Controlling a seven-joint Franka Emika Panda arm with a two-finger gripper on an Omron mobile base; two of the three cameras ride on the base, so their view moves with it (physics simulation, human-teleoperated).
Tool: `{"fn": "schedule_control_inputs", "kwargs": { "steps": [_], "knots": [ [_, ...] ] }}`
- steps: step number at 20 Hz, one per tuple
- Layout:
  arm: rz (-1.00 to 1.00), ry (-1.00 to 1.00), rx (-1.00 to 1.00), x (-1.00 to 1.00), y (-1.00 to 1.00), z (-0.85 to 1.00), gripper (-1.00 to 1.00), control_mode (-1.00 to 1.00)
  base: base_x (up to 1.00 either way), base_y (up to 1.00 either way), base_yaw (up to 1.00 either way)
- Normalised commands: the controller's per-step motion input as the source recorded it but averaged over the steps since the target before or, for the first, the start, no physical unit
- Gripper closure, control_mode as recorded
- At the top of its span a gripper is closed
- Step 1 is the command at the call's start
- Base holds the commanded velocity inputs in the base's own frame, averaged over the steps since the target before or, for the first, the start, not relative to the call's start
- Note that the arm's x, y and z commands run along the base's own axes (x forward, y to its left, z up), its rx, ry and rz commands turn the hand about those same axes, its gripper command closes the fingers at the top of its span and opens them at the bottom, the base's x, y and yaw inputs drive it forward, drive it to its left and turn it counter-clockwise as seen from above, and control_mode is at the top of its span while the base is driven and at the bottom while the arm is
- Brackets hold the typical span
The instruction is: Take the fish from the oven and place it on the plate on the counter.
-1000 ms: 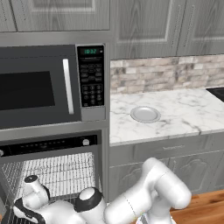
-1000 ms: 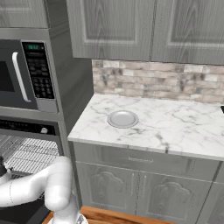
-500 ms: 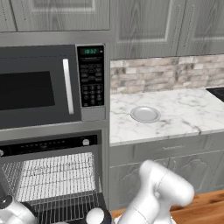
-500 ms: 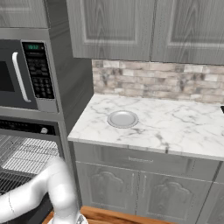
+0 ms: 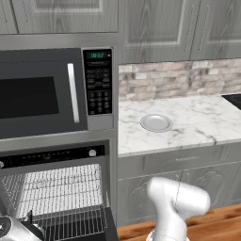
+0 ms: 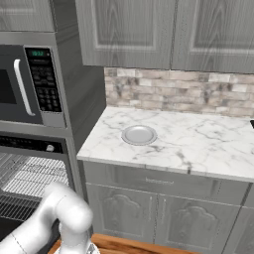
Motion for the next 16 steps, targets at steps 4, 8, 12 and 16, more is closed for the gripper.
{"fn": "schedule_control_inputs", "kwargs": {
  "steps": [4,8,12,16],
  "knots": [
    [0.0,-0.21,0.03,-0.27,-0.61,1.0,1.0,-1.0,0.0,0.0,0.0],
    [0.0,-0.34,0.02,-0.28,-0.56,1.0,1.0,-1.0,0.0,0.0,0.0],
    [-0.02,-0.38,0.09,-0.21,-0.62,1.0,1.0,-1.0,0.0,0.0,0.0],
    [-0.06,-0.42,0.1,-0.15,-0.61,1.0,1.0,-1.0,0.0,0.0,0.0]
  ]
}}
